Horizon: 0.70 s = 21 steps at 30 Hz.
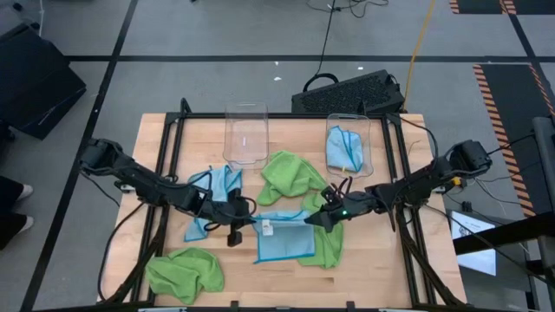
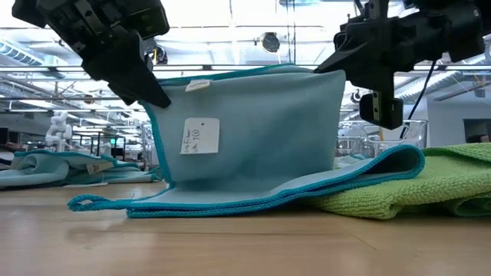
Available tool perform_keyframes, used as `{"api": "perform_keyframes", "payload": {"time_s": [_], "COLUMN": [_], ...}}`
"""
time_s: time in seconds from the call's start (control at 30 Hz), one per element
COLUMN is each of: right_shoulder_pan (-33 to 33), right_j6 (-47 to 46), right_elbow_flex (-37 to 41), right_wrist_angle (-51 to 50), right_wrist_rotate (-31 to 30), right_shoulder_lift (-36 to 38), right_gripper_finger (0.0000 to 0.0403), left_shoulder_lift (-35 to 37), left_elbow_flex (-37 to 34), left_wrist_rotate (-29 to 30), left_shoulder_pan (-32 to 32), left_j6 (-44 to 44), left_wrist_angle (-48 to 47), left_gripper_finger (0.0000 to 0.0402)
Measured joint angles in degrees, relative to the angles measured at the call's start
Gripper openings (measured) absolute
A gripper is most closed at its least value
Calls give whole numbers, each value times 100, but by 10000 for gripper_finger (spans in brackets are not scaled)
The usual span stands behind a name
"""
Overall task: Fold microfiber towels
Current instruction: Fold the right blue microfiber towel
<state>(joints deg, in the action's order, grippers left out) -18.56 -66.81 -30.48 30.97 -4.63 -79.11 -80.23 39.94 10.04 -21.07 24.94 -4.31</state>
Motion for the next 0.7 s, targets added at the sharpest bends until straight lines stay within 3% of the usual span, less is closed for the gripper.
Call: {"api": "perform_keyframes", "payload": {"time_s": [0.23,0.43,0.7], "right_shoulder_pan": [-103,-112,-337], "right_j6": [-89,-183,-627], "right_elbow_flex": [-2,-1,2], "right_wrist_angle": [-25,-173,-145], "right_wrist_rotate": [-5,257,434], "right_shoulder_lift": [-33,-37,-35], "right_gripper_finger": [6,6,8], "left_shoulder_lift": [-107,-548,-647], "left_elbow_flex": [-39,-149,-144], "left_wrist_rotate": [-183,-697,-542], "left_shoulder_pan": [1,-19,-23], "left_j6": [-43,-67,-66], "left_wrist_angle": [112,768,900], "left_gripper_finger": [7,5,4]}}
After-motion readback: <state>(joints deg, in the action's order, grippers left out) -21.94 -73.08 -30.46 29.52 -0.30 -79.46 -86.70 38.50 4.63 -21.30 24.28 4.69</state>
